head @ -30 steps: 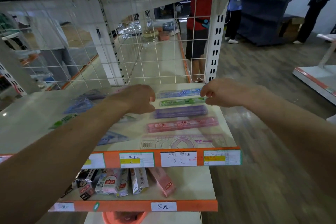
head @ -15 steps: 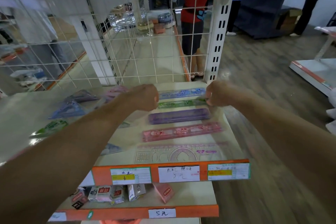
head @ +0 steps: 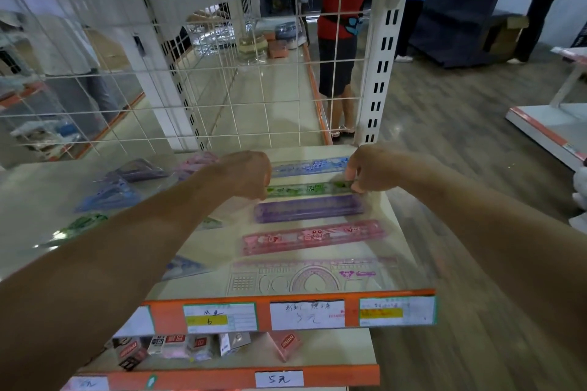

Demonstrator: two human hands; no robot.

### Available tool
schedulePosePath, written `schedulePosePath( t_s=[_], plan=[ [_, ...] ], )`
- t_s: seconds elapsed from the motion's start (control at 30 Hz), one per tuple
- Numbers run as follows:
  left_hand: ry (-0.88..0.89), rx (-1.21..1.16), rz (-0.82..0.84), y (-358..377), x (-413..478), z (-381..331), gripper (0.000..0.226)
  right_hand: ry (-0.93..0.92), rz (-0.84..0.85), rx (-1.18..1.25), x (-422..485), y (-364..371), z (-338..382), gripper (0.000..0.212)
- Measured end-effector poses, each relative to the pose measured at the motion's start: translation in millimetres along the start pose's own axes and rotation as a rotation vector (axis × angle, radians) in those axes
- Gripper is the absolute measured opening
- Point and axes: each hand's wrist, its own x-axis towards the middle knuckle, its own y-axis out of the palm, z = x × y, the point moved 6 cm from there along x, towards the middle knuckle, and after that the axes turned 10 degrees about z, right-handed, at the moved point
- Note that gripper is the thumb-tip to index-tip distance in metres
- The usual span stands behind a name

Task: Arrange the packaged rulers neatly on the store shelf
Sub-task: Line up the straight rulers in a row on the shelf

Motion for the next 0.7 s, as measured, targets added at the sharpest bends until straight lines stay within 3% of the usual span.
schedulePosePath(
  t_s=[0.1,0.27,0.47,0.7],
  plan=[
    [-0.009,-0.045,-0.037,-13.6,1.7,4.1,0.024,-0.005,-0.013,0.025,1.3,-11.0,-1.7,0.030],
    [-0.045,-0.113,-0.102,-36.7,18.7,13.6,0.028,-0.061,-0.171,0.152,18.6,-30.6,-5.8,0.033],
    [-0.014,-0.170,0.033,-18.5,52.7,2.0,0.050,-0.040,-0.065,0.167,51.4,-14.5,-5.6,0.049],
    [-0.049,-0.181,0.082,-13.5,62.5,1.0,0.045,0.001,-0.014,0.203,69.3,-9.4,-7.2,0.031]
  ],
)
